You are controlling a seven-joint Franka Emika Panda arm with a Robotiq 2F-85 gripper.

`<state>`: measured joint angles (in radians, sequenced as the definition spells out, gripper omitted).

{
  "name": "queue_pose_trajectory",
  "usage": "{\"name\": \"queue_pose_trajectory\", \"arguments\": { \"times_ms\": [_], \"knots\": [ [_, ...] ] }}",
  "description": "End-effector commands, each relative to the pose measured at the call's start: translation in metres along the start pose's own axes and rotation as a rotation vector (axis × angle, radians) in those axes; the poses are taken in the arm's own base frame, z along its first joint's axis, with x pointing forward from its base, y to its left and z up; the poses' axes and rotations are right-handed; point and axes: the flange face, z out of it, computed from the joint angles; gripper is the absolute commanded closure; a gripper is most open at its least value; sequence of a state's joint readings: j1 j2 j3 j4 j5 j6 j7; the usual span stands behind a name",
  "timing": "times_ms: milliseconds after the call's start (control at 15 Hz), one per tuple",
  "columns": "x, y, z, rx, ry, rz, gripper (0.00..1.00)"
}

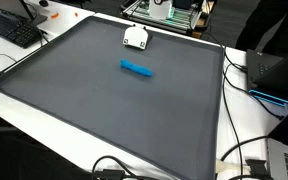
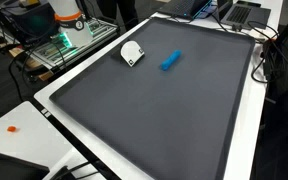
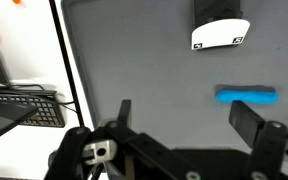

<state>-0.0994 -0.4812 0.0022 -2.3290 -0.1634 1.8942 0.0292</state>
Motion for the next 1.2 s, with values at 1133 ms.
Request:
{"name": "queue_pose_trajectory", "arguments": {
  "times_ms": [1133],
  "knots": [
    [-0.040,-0.103,0.102,0.166,-0.245,0.809,0.00]
  ]
}}
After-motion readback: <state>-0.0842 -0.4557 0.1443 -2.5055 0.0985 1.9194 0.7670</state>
